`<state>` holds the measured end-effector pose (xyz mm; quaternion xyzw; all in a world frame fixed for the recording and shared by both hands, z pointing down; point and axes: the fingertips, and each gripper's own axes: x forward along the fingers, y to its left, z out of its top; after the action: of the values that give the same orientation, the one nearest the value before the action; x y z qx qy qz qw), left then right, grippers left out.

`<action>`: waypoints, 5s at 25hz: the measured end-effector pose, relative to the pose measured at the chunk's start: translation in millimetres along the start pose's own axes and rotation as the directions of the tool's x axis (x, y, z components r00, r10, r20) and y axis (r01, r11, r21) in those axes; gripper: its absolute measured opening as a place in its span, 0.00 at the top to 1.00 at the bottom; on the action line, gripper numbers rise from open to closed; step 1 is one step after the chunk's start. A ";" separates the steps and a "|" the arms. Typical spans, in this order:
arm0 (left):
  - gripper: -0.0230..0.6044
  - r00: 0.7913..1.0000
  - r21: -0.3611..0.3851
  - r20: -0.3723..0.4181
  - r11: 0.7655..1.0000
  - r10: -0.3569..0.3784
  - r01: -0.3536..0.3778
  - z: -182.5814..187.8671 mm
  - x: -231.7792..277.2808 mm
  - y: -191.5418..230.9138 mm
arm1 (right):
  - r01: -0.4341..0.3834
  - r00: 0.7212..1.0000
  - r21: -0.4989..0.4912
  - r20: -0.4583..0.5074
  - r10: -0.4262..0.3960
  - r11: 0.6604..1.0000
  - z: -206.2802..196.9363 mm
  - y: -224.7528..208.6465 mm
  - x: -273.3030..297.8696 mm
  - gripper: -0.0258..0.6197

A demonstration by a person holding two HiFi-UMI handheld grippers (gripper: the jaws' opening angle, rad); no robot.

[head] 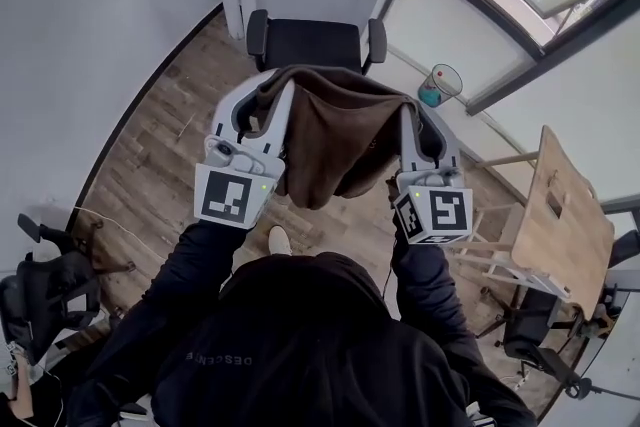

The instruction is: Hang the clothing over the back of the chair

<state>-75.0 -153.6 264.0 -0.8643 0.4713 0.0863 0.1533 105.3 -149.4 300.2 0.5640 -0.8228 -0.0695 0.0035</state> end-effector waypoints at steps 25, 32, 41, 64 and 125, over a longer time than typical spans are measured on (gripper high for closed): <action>0.89 0.994 0.060 -0.056 0.994 0.095 -0.092 -57.4 138.0 64.4 | -0.129 0.991 0.066 -0.014 0.130 0.989 -28.6 -75.9 148.5 0.89; 0.89 0.988 0.066 -0.099 0.992 0.115 -0.109 -80.6 150.9 80.0 | -0.163 0.985 0.087 -0.049 0.167 0.983 -49.5 -79.9 179.0 0.89; 0.89 0.989 0.000 -0.141 0.999 0.042 -0.043 -123.4 170.0 104.3 | -0.099 0.987 0.106 -0.115 0.111 0.989 -77.6 -80.9 207.7 0.88; 0.89 0.969 -0.085 -0.239 0.996 -0.059 0.040 -219.0 207.1 118.7 | 0.004 0.975 0.102 -0.223 0.019 0.995 -149.8 -100.3 249.4 0.86; 0.53 0.888 -0.281 -0.331 0.932 -0.318 0.229 -263.4 212.2 112.5 | -0.116 0.905 0.244 -0.374 0.204 0.963 -191.3 -95.2 258.8 0.60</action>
<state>-53.5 -469.3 428.1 -0.9348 0.3509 -0.0463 -0.0307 115.6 -444.6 459.6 0.4935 -0.8514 0.1360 0.1142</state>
